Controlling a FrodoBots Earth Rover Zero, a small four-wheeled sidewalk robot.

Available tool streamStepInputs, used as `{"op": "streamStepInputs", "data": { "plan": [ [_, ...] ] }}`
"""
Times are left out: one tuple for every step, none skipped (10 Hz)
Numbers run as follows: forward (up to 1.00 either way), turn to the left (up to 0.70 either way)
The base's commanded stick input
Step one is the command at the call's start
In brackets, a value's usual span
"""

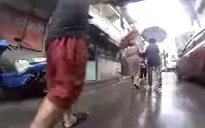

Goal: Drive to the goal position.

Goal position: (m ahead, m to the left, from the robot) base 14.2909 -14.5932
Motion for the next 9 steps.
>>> {"op": "streamStepInputs", "data": {
  "plan": [
    [0.69, 0.00],
    [0.69, 0.00],
    [0.69, -0.05],
    [0.69, -0.34],
    [0.08, -0.32],
    [0.00, -0.69],
    [0.00, -0.69],
    [0.00, -0.69],
    [0.00, -0.69]
  ]
}}
